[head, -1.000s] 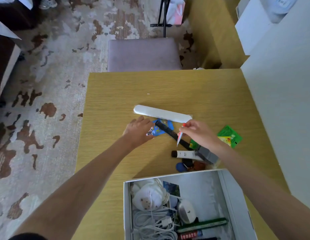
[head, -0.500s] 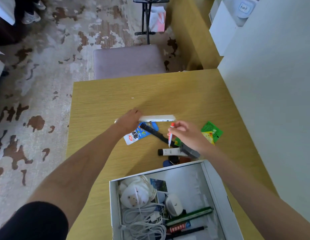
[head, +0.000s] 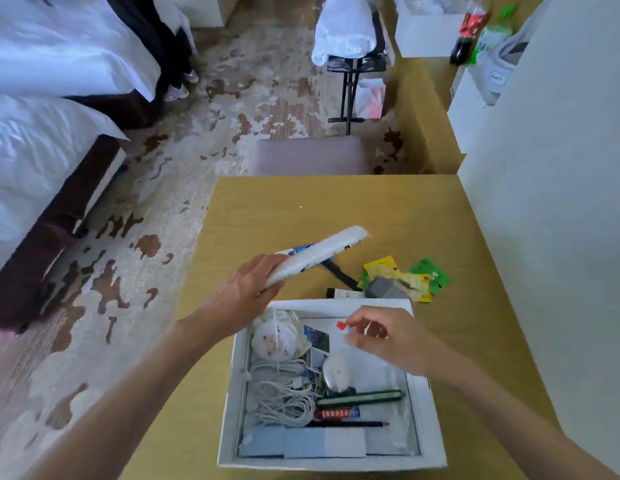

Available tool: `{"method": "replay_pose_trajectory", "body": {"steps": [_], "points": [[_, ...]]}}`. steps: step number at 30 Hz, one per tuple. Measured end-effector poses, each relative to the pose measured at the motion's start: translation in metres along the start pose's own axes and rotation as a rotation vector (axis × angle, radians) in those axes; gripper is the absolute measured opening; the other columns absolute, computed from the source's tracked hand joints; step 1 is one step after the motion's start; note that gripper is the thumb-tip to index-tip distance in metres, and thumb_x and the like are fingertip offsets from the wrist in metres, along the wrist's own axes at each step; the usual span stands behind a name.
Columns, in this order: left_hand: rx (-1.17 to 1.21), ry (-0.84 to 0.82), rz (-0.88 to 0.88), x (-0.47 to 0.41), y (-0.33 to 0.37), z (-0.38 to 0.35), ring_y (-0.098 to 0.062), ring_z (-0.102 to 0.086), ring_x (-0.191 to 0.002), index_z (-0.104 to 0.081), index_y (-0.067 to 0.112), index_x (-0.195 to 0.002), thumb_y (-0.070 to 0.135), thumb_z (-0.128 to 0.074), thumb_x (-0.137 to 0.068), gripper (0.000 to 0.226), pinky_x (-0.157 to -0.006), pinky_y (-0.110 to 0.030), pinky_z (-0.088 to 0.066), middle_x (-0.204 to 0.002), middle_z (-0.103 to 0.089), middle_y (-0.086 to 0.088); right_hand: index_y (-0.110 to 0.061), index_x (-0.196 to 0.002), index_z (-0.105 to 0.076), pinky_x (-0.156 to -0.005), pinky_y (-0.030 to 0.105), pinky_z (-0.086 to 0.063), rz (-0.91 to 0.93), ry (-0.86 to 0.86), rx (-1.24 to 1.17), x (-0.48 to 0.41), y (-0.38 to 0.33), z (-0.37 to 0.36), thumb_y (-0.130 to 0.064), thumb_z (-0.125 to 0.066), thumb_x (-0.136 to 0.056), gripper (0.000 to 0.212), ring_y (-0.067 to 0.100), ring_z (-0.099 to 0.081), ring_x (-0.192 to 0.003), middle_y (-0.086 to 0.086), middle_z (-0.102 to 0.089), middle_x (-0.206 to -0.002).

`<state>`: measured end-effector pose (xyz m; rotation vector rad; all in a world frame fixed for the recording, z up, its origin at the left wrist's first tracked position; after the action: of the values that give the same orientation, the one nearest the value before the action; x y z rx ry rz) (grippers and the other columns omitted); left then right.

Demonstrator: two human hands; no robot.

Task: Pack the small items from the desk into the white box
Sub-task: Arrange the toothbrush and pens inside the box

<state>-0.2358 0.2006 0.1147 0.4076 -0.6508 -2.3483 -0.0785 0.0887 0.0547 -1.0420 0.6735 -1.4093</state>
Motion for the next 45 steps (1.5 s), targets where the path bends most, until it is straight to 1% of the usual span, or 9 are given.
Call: {"method": "replay_pose_trajectory", "body": {"steps": [6,12,15,19,23,29,34,37,45], "points": [[-0.034,0.028,0.108,0.065,0.023,-0.010,-0.005,-0.045,-0.087,-0.044,0.021,-0.130,0.034,-0.049,-0.095,0.039,-0.074,-0.019,-0.034,-0.113,-0.054,0.003,-0.026,-0.118,-0.066,-0.080,0.038,-0.049,0.010,-0.241,0.460,0.018,0.027,-0.061,-0.022,-0.055,-0.090,0.030,0.020,-0.058,-0.087,0.000,-0.062,-0.102],[-0.100,-0.004,0.190,0.111,0.026,-0.033,-0.018,-0.054,-0.094,-0.042,0.021,-0.127,0.044,-0.043,-0.095,0.040,-0.078,-0.032,-0.046,-0.120,-0.056,-0.003,-0.023,-0.117,-0.064,-0.083,0.036,-0.047,0.061,-0.351,0.693,0.041,0.025,-0.095,-0.021,-0.052,-0.091,0.029,0.020,-0.058,-0.102,-0.002,-0.063,-0.110],[-0.151,-0.074,0.197,0.124,0.024,-0.045,-0.020,-0.057,-0.100,-0.039,0.023,-0.129,0.051,-0.037,-0.094,0.045,-0.082,-0.039,-0.050,-0.124,-0.054,-0.002,-0.024,-0.120,-0.062,-0.088,0.032,-0.047,0.067,-0.204,0.737,0.053,0.011,-0.071,-0.029,-0.052,-0.093,0.029,0.013,-0.057,-0.105,-0.008,-0.062,-0.114],[-0.263,-0.178,0.115,0.132,0.030,-0.060,-0.023,-0.053,-0.116,-0.033,0.021,-0.138,0.052,-0.034,-0.095,0.053,-0.092,-0.041,-0.048,-0.134,-0.049,-0.004,-0.029,-0.090,-0.063,-0.067,0.016,-0.043,0.240,0.073,0.496,0.076,-0.039,-0.034,-0.047,-0.059,-0.085,0.019,0.002,-0.053,-0.080,-0.018,-0.056,-0.085],[-0.262,-0.358,0.000,0.137,0.041,-0.091,-0.021,-0.042,-0.125,-0.025,0.025,-0.143,0.050,-0.032,-0.096,0.054,-0.101,-0.038,-0.040,-0.139,-0.042,0.000,-0.024,-0.101,-0.061,-0.087,0.021,-0.039,0.360,0.199,0.631,0.087,-0.064,-0.042,-0.049,-0.061,-0.086,0.028,0.004,-0.048,-0.103,-0.013,-0.053,-0.106],[-0.030,-0.613,-0.073,0.139,0.054,-0.137,-0.018,-0.035,-0.124,-0.026,0.029,-0.144,0.047,-0.046,-0.093,0.058,-0.104,-0.034,-0.031,-0.134,-0.040,-0.004,-0.028,-0.125,-0.054,-0.091,0.032,-0.047,-0.187,-0.255,0.544,0.082,0.017,-0.082,-0.048,-0.051,-0.094,0.037,0.014,-0.059,-0.105,-0.005,-0.062,-0.119],[0.120,-0.687,-0.001,0.136,0.045,-0.152,-0.018,-0.045,-0.123,-0.046,0.021,-0.135,0.028,-0.042,-0.098,0.038,-0.099,-0.027,-0.034,-0.136,-0.050,-0.003,-0.021,-0.128,-0.056,-0.094,0.027,-0.042,-0.240,-0.359,0.591,0.088,0.034,-0.086,-0.036,-0.051,-0.097,0.035,0.010,-0.054,-0.108,-0.004,-0.059,-0.129],[-0.043,-0.641,-0.059,0.131,0.032,-0.142,-0.018,-0.055,-0.110,-0.055,0.023,-0.126,0.023,-0.052,-0.093,0.033,-0.093,-0.034,-0.046,-0.122,-0.061,-0.001,-0.024,-0.127,-0.057,-0.100,0.033,-0.041,-0.288,-0.401,0.630,0.083,0.041,-0.087,-0.039,-0.047,-0.098,0.034,0.014,-0.053,-0.115,-0.006,-0.056,-0.130],[-0.407,-0.630,-0.320,0.131,0.031,-0.132,-0.022,-0.056,-0.104,-0.063,0.022,-0.115,0.025,-0.063,-0.085,0.030,-0.081,-0.036,-0.045,-0.107,-0.067,-0.002,-0.021,-0.113,-0.058,-0.077,0.034,-0.048,-0.228,-0.366,0.676,0.063,0.045,-0.116,-0.034,-0.059,-0.093,0.024,0.018,-0.059,-0.090,0.004,-0.063,-0.109]]}}
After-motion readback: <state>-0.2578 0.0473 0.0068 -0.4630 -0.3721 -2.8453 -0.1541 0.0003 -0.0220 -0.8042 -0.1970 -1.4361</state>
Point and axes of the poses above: each hand's wrist, its own x-axis away from the middle knuckle, its own z-axis out of the back of the hand, y = z × x, the point moved 10 cm from there along -x, towards the middle knuckle
